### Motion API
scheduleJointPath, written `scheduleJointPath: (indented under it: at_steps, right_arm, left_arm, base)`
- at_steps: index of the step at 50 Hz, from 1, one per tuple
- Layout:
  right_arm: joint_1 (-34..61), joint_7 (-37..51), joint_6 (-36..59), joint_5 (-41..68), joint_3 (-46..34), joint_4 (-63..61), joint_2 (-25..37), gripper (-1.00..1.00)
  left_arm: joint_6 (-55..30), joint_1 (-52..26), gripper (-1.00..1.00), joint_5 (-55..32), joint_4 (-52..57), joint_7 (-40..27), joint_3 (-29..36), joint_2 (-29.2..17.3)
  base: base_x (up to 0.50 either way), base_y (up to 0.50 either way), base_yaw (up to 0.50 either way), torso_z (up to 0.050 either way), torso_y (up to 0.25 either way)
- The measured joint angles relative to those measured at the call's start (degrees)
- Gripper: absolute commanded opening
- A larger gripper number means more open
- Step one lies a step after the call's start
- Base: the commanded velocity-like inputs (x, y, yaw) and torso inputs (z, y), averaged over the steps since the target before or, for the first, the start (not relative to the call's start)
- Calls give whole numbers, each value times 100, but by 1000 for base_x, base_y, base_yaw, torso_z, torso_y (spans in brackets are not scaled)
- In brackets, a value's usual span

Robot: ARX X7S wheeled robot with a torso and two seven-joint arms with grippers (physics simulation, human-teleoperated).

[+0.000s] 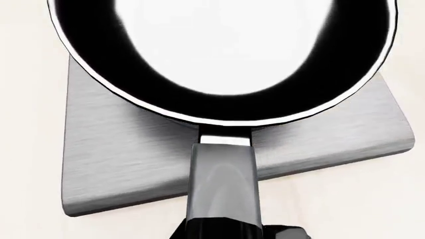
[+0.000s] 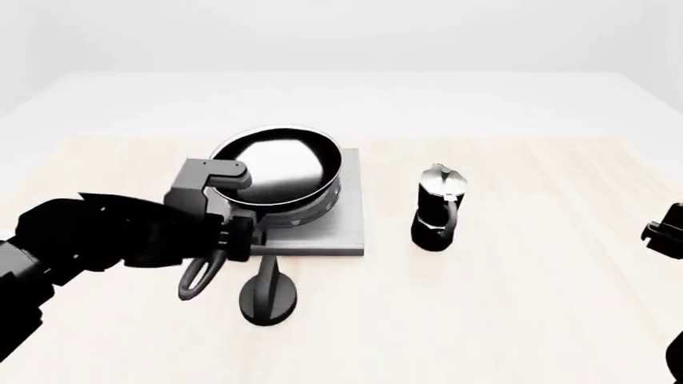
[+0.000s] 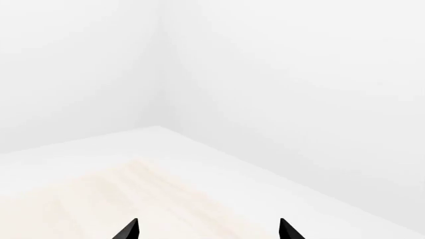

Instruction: Turn on the stove and put the frying pan on it.

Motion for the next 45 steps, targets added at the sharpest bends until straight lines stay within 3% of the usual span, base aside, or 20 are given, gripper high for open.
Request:
scheduleJointPath:
  at_steps: [29,30,45]
  right_arm:
    - [-41,6,-70,31,10,19,2,100]
    - [-38,7,-69,32,10,19,3,100]
    - [-18,11,-48,58,14,-5,17,100]
  left_arm:
    - [2,91,-100,215,-526,285,86,292]
    - [-1,90,100,221,-528,292,85,293]
    - [-16,-52,100,298,-398,300,-120,259]
  base:
    - [0,0,0,0,1]
    - [0,0,0,0,0]
    - [0,0,0,0,0]
